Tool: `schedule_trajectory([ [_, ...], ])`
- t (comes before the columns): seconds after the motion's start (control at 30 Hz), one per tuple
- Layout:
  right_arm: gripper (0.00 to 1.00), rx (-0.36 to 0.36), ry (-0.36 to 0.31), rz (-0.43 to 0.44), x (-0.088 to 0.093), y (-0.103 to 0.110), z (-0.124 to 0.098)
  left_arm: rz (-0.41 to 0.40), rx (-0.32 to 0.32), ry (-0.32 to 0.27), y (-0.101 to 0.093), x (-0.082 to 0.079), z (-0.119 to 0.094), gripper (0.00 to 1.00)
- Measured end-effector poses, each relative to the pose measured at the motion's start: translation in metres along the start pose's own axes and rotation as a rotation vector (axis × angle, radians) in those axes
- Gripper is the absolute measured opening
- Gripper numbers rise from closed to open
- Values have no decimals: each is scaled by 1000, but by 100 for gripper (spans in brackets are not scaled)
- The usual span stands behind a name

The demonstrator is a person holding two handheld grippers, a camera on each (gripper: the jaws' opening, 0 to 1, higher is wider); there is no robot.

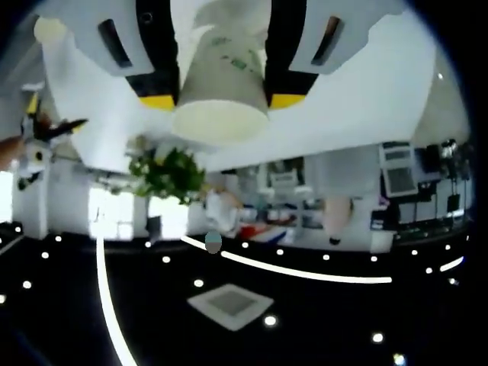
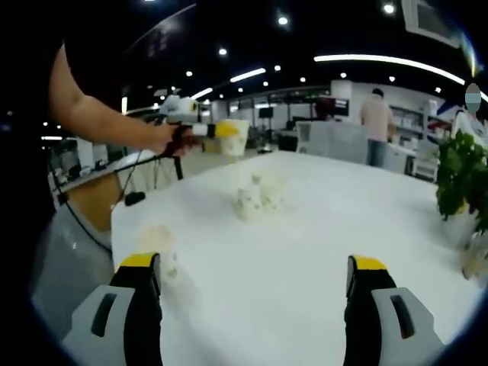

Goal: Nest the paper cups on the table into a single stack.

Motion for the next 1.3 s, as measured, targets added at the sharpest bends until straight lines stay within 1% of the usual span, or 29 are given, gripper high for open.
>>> schedule_trajectory([
  [0.33, 100, 1, -23, -3, -8, 2, 0, 15, 32, -17, -25, -7, -3, 43],
  [0.63, 100, 2, -36, 2, -11, 4, -3, 22, 45, -22, -36, -7, -8, 43],
  [0.7, 100, 1, -37, 5, -11, 5, -3, 22, 52, -19, -41, -6, -10, 43],
  [0.73, 100, 0, -35, 3, -11, 5, -4, 26, 58, -21, -48, -6, -13, 43],
  [0.83, 100, 0, -39, -1, -14, 5, -5, 22, 65, -26, -52, -7, -13, 42],
  [0.93, 100, 3, -43, -5, -15, 5, -7, 28, 77, -30, -63, -9, -15, 42],
  [1.3, 100, 1, -49, -12, -18, 10, -7, 41, 118, -41, -87, -12, -21, 42],
])
Point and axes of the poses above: the point that each gripper's makers call its tool centre point, and the gripper's own axes: z roughly forward along the fingers, y roughly to its left, x roughly out of its underside, the point moved 4 cm from there along -z, roughly backward along the fingers, and after that the axes turned 6 degrees about -z, right-handed, at the moved point
